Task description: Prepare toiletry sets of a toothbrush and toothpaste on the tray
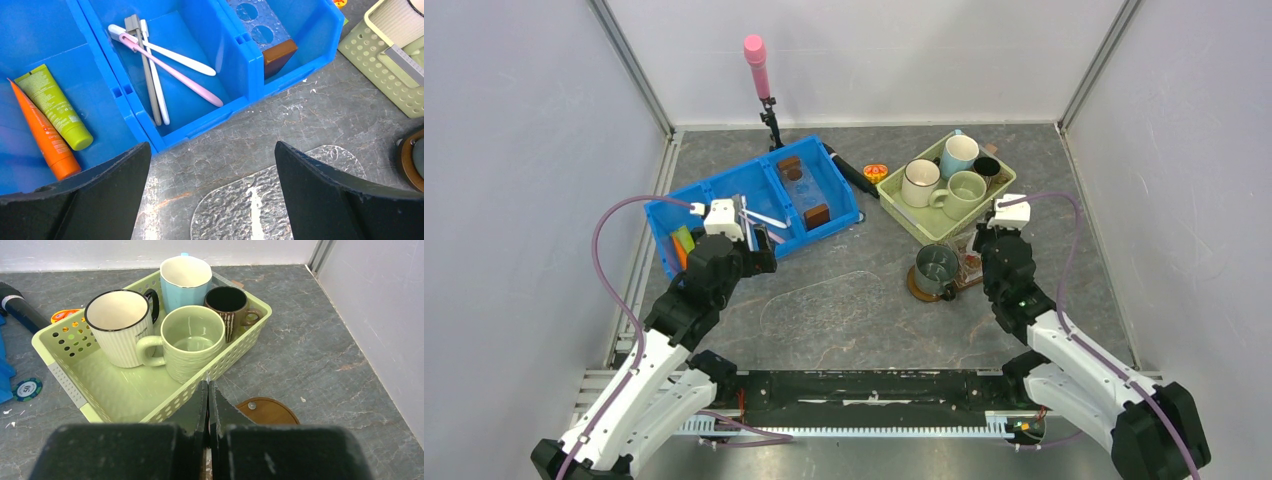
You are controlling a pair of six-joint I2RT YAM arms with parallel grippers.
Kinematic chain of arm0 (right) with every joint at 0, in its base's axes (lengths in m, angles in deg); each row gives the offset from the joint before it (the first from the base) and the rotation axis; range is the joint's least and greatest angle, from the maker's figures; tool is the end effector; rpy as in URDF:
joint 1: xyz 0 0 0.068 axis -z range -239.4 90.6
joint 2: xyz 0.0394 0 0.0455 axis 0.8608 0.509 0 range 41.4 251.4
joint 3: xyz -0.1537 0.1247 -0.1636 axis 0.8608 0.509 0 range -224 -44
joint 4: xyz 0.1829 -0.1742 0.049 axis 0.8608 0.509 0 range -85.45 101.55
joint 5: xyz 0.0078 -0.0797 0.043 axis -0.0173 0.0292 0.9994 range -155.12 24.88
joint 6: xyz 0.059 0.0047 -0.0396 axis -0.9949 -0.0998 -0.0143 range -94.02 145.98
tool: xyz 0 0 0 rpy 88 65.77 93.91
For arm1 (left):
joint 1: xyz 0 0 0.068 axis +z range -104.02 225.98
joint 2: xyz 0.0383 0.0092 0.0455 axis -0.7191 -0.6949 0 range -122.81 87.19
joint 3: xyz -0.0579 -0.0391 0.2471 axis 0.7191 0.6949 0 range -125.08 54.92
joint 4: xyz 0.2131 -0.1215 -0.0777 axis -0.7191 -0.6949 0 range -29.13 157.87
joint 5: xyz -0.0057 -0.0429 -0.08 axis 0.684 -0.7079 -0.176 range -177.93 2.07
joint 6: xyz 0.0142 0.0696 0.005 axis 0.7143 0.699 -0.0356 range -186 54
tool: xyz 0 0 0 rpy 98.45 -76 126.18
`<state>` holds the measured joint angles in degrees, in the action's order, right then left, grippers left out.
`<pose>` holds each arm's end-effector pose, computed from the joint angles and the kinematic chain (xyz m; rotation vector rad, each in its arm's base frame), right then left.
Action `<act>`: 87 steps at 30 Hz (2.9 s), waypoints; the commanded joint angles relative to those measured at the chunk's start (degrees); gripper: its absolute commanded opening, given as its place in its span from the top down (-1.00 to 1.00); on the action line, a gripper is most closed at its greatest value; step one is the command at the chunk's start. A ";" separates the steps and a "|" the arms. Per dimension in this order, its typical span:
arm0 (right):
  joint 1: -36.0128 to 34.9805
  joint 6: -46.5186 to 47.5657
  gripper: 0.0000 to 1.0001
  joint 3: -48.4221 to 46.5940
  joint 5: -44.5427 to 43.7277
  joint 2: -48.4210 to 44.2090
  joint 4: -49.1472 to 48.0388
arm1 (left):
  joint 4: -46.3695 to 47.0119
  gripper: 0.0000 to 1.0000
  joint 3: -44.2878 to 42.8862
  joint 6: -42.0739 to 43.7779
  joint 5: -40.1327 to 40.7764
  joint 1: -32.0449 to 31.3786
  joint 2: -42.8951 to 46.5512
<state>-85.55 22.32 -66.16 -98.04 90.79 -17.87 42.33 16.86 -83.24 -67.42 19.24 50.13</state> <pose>0.2143 0.0698 0.2343 0.1131 1.6380 -0.0777 0.1695 -0.0624 0.2734 -0.0647 1.9720 -0.1429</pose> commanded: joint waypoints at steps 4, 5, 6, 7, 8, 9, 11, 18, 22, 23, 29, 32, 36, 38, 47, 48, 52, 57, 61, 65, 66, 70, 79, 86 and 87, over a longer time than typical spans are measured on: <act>-0.30 -1.07 0.69 0.17 -1.00 1.71 -2.11 | 2.10 -0.99 0.34 1.42 0.84 0.21 0.99; -0.30 -1.11 0.65 0.18 -0.99 1.79 -2.04 | 2.07 -0.99 0.36 1.42 0.93 0.20 1.10; -0.30 -1.09 0.62 0.11 -0.93 1.84 -1.96 | 2.01 -0.99 0.31 1.42 0.93 0.19 1.19; -0.30 -1.14 0.55 0.09 -1.05 1.80 -1.78 | 1.98 -0.99 0.36 1.43 0.95 0.20 1.19; -0.28 -1.10 0.48 0.03 -1.16 1.77 -1.69 | 1.99 -0.99 0.36 1.42 0.93 0.20 1.25; -0.25 -1.17 0.41 0.00 -1.20 1.77 -1.51 | 1.99 -0.99 0.35 1.44 0.93 0.20 1.29; -0.30 -1.33 0.34 -0.09 -1.30 1.57 -1.29 | 2.01 -0.99 0.36 1.50 0.85 0.20 1.29; -0.30 -1.70 -0.06 -0.52 -1.80 0.40 -0.01 | 1.99 -0.99 0.36 1.50 0.93 0.20 1.46; -0.35 -1.74 -0.40 -1.70 -2.24 -0.91 1.49 | 1.99 -0.99 0.35 1.50 0.93 0.24 1.59; -0.30 -1.67 -0.51 -2.17 -2.16 -1.33 2.20 | 1.98 -0.99 0.36 1.47 0.93 0.20 1.57; -0.30 0.27 -0.96 -8.93 -2.01 -4.19 8.85 | 1.66 -0.99 -0.28 -0.67 1.00 0.20 1.01; -0.31 2.30 -0.96 -14.22 -1.72 -4.68 14.78 | -0.02 -0.99 -2.05 -2.13 1.79 0.20 -0.64; -0.35 3.01 -0.96 -21.17 -1.95 -3.84 22.28 | -1.94 -0.98 -5.06 -2.55 5.59 0.28 -3.89; -0.30 3.13 -0.96 -22.88 -0.24 -3.60 24.97 | -2.76 -0.98 -7.25 -2.54 7.17 0.89 -6.21; -0.25 3.08 -0.96 -24.87 5.47 -1.96 25.36 | -7.84 -0.96 -15.64 -5.98 7.48 17.32 -17.93; -0.30 2.88 -0.96 -24.80 5.95 -1.67 25.48 | -7.97 -0.95 -16.39 -6.56 6.05 19.84 -18.88; -0.30 2.87 -0.96 -24.52 8.06 -1.00 25.62 | -9.91 -0.91 -19.88 -8.95 2.38 29.57 -24.44; -0.30 3.06 -0.96 -23.75 9.28 -1.67 25.46 | -9.85 -0.73 -21.53 -12.38 -4.97 36.48 -32.93; -0.30 2.02 -0.96 -21.79 9.93 -3.25 24.43 | -9.20 -0.46 -21.80 -14.38 -6.84 38.30 -38.97; -0.28 2.85 -0.96 -21.14 7.11 -5.22 24.45 | -7.38 -0.26 -21.43 -15.28 -6.16 38.52 -43.13; -0.30 3.14 -0.96 -20.96 5.46 -5.84 24.40 | -7.29 -0.26 -21.50 -15.50 -5.81 38.60 -44.44; -0.30 5.28 -0.96 -20.40 0.10 -7.90 24.05 | -7.58 -0.26 -21.73 -15.82 -5.44 38.86 -48.24; -0.30 6.91 -0.96 -17.90 -4.28 -11.21 22.81 | -9.64 -0.30 -18.59 -17.14 -3.94 39.22 -51.76; -0.29 7.27 -0.96 -17.35 -4.70 -11.72 22.86 | -8.83 -0.26 -19.50 -19.04 -6.43 39.40 -56.62; -0.28 7.34 -0.96 -17.31 -4.76 -11.78 22.86 | -8.51 -0.25 -19.38 -19.14 -6.60 39.39 -56.93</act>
<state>-85.60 28.57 -83.73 -101.28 79.80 7.27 33.26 -1.99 -99.02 -73.28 58.28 -5.14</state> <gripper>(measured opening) 0.979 0.636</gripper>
